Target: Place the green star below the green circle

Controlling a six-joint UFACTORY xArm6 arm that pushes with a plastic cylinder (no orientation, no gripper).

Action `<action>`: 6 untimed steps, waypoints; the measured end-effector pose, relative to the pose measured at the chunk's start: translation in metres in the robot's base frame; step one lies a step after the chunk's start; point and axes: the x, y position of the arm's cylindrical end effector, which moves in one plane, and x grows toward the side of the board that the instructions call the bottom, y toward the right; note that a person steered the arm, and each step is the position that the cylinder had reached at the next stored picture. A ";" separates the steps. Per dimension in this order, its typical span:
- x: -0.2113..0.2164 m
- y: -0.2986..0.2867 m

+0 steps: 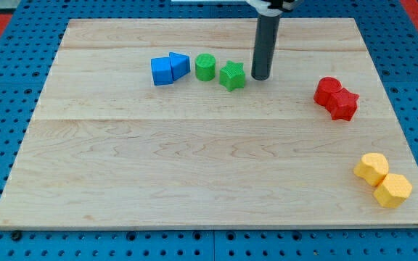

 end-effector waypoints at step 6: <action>-0.025 -0.018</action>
